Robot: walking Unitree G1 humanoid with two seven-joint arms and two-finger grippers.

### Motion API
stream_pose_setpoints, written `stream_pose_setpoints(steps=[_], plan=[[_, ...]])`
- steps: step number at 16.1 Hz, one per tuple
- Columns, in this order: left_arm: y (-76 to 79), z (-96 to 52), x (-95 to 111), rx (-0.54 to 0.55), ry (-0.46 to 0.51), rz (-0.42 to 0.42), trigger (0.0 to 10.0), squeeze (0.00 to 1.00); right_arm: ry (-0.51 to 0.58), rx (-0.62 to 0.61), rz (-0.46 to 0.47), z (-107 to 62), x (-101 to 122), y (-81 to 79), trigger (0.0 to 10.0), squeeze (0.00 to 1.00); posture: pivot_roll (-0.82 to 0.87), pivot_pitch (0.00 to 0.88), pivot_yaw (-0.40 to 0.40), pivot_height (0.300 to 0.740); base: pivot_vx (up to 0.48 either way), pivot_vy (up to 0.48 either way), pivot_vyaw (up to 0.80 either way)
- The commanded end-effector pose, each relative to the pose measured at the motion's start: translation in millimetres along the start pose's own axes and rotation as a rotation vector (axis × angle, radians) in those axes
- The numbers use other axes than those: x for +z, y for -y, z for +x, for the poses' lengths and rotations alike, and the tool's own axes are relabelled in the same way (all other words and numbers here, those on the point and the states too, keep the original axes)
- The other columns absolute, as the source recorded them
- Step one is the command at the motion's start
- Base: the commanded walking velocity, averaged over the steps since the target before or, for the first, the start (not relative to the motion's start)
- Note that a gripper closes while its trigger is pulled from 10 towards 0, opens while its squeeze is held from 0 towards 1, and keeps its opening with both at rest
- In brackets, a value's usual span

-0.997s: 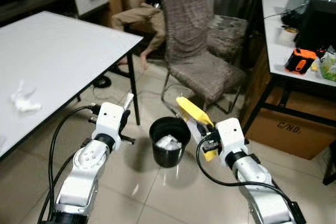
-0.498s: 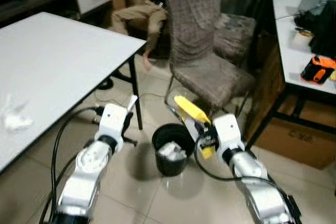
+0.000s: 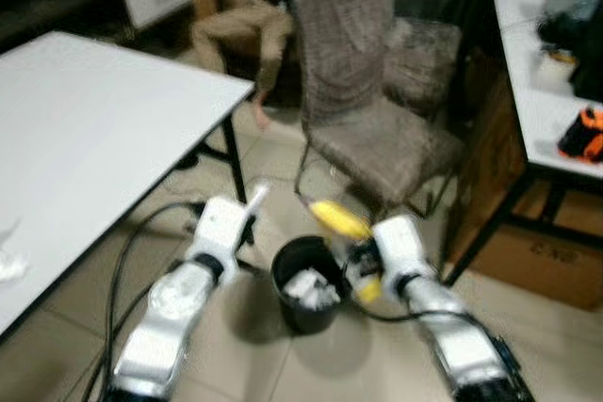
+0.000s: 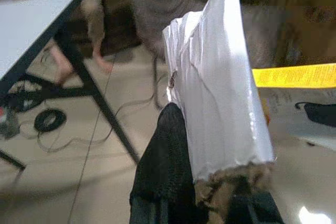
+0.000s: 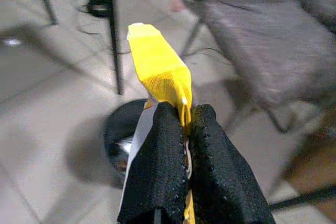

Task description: Picking trash to rubbish bin

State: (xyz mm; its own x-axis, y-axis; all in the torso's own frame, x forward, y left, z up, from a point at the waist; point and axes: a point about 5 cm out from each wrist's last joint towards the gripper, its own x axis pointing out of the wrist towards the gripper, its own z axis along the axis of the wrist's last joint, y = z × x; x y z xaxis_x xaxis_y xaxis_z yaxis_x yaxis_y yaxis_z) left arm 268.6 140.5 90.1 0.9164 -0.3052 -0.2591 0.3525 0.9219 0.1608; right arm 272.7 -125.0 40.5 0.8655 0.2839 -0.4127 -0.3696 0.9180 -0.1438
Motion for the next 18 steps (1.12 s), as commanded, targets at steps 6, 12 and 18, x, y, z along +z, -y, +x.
stream_pose_setpoints(steps=[6, 12, 18], plan=[[10.7, -2.0, 1, -0.035, -0.001, -0.007, 10.0, 0.0, -0.027, -0.011, -0.006, -0.8, -10, 6.5, 10.0, 0.0, -0.18, 0.093, 0.007, 0.74, 0.398, 0.0, 0.0], [9.0, -6.7, 0, -0.028, -0.012, -0.003, 10.0, 0.0, -0.026, 0.02, -0.012, 2.8, -10, 0.2, 10.0, 0.0, -0.16, 0.115, 0.0, 0.74, 0.4, 0.0, 0.0], [16.6, -15.7, -11, -0.115, -0.092, 0.029, 10.0, 0.0, -0.054, 0.059, -0.021, 15.4, -16, -2.8, 10.0, 0.0, -0.17, 0.122, 0.005, 0.74, 0.062, 0.0, 0.0]])
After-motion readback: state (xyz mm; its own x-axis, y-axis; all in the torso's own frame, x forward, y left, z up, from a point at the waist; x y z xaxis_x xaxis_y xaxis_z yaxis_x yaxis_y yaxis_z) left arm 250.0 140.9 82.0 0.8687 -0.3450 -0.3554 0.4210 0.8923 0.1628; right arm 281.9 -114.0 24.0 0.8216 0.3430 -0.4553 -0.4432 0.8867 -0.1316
